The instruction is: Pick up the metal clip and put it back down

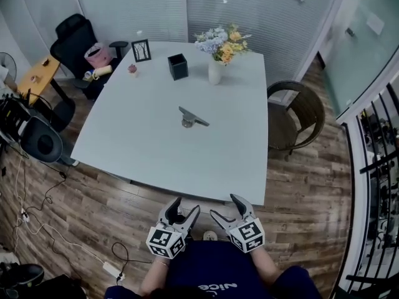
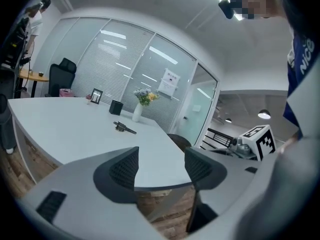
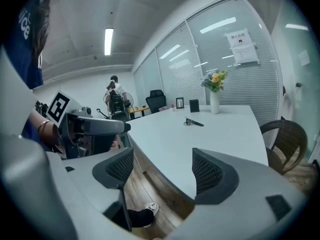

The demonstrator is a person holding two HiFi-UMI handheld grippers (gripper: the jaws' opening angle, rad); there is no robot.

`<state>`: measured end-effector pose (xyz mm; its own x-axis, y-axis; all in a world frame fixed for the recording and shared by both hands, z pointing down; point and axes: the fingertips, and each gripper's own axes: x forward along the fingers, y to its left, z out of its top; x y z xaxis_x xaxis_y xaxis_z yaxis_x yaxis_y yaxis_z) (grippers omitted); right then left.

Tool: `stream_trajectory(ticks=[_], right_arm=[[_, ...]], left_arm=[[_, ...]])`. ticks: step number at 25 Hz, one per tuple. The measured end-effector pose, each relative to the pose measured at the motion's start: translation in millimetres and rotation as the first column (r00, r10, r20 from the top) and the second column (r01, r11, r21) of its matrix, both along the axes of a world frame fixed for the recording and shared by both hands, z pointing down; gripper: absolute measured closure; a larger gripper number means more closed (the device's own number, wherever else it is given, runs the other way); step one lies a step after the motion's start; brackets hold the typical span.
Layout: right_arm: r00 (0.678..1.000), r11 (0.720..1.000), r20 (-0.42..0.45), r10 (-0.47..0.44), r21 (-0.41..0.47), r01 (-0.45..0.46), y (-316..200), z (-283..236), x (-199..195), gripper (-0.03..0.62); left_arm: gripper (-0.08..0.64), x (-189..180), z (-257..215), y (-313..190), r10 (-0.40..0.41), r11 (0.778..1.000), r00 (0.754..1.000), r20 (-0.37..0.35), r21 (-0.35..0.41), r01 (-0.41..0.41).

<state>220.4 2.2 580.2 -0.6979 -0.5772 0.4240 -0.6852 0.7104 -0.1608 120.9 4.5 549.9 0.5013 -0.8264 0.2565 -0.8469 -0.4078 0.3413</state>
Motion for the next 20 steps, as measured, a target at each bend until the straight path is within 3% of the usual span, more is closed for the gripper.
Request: stream_trajectory(ticks=[7,15,20], right_arm=[[0.993,0.992,0.004,0.12,0.045,-0.12,-57.9,-9.3,-41.9,0.236],[0.967,0.964,-0.014,0.253,0.083,-0.251,-113.3,-13.0,-78.5,0.236],[0.959,0.955,-0.07,0.275,0.131,-0.264,-140.4,-18.3,-95.1,0.241]], left_arm=[[0.275,-48.6,-8.4,-57.2,0.053,0.998,0.998,0.022,0.041,-0.054],[0.25,-105.7,-4.8,-103.6,0.141,0.99,0.989,0.047,0.025,-0.142],[0.244,-129.6,-7.1,-122.0,0.152,0.988,0.987,0.057,0.018,-0.154]])
